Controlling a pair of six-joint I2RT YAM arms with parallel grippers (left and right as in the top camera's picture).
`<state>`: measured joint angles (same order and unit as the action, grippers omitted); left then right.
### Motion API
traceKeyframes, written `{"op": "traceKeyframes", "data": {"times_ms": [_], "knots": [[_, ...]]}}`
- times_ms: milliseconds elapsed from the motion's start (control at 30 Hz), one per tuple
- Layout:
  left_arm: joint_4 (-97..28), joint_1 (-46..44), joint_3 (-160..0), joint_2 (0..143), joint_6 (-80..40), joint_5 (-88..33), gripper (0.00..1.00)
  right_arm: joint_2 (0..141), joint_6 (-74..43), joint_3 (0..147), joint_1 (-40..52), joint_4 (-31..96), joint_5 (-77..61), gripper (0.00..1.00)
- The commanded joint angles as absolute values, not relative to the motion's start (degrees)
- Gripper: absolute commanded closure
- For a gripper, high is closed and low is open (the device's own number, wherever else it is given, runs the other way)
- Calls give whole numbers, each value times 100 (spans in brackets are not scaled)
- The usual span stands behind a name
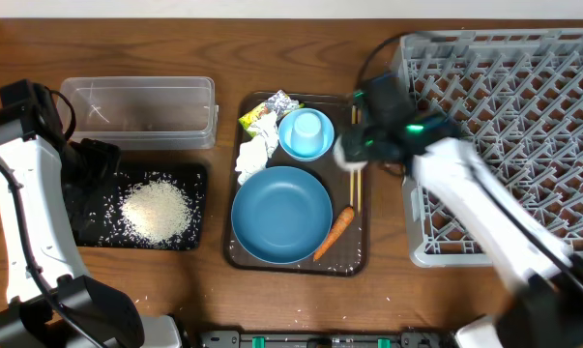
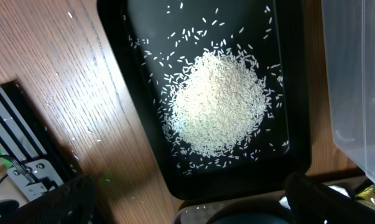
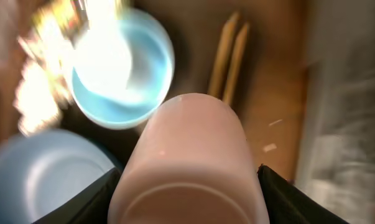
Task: Sort waste into correct bins and load items into the dishwasher rack
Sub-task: 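Carry the white cup with the right gripper into the dish rack, then reach the right gripper back toward the light-blue cup in the bowl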
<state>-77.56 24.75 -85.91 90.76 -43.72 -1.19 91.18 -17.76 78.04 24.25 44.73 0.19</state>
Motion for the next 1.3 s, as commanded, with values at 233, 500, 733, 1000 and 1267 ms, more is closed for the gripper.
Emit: {"op": "traceKeyframes", "data": {"times_ms": [233, 500, 733, 1000, 1267], "knots": [[-7773, 2495, -8641, 9131, -4423, -86, 1, 7627, -1149, 7975, -259, 4674, 539, 37], [-7773, 2495, -8641, 9131, -4425, -86, 1, 8044, -1638, 7972, -2504, 4687, 556, 34], [-7773, 2495, -8641, 9131, -4425, -86, 1, 8733, -1798, 7972, -3555, 4471, 578, 34], [-7773, 2495, -8641, 9131, -4425, -86, 1, 9266, -1796, 7972, -4244, 4281, 320, 26], [-7773, 2495, -8641, 9131, -4425, -86, 1, 9242, -1409, 7972, -4318, 4265, -1229, 1]]}}
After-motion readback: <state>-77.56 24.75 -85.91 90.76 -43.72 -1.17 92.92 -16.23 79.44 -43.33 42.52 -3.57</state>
